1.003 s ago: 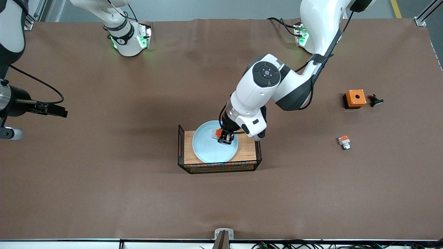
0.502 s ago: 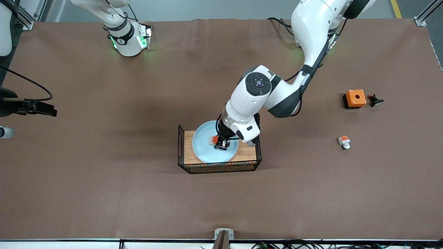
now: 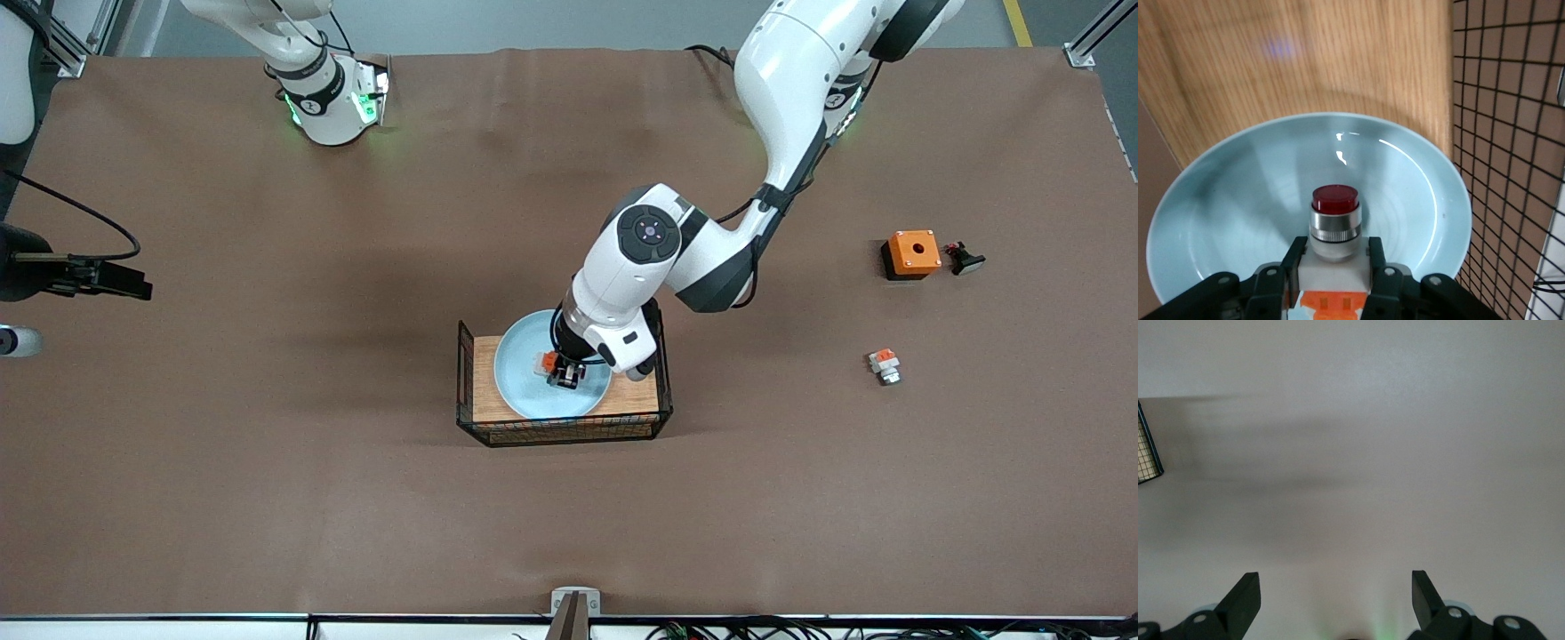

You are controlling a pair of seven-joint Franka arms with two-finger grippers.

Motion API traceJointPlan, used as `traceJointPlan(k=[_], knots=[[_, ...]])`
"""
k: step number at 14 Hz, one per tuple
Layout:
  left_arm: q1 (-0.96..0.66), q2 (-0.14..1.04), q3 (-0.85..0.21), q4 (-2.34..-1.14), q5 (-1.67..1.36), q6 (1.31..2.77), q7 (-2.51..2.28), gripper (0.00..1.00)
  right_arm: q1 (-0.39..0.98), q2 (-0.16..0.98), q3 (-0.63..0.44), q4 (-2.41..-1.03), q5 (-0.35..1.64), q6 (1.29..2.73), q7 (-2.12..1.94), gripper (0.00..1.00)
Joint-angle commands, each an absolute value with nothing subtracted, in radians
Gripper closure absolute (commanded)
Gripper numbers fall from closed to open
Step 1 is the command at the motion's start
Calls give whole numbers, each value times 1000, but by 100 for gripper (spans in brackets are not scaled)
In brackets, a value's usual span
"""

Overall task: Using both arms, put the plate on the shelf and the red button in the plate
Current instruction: 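Open the left gripper and lift it off the button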

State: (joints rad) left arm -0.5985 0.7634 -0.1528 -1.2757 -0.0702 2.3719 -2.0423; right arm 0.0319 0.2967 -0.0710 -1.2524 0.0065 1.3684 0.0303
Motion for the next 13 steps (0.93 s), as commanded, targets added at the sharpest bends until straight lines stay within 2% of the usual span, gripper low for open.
traceJointPlan(k=[1, 3, 4, 10, 13], knots=[[-614, 778, -138, -1247, -74, 2381, -2046, 43, 40, 281, -66, -1269, 8, 1374, 61, 0], [-614, 770, -135, -1247, -71, 2378, -2046, 3, 29, 281, -66, -1269, 11, 1373, 57, 0], [-611, 761, -135, -1247, -71, 2373, -2048, 0, 29, 281, -67, -1269, 9, 1373, 57, 0], [-555, 640, -137, -1252, -71, 2327, -2042, 0, 3, 281, -69, -1262, 8, 1365, -9, 0], [-479, 545, -150, -1270, -83, 2193, -1952, 0, 3, 273, -72, -1259, 18, 1361, -9, 0]])
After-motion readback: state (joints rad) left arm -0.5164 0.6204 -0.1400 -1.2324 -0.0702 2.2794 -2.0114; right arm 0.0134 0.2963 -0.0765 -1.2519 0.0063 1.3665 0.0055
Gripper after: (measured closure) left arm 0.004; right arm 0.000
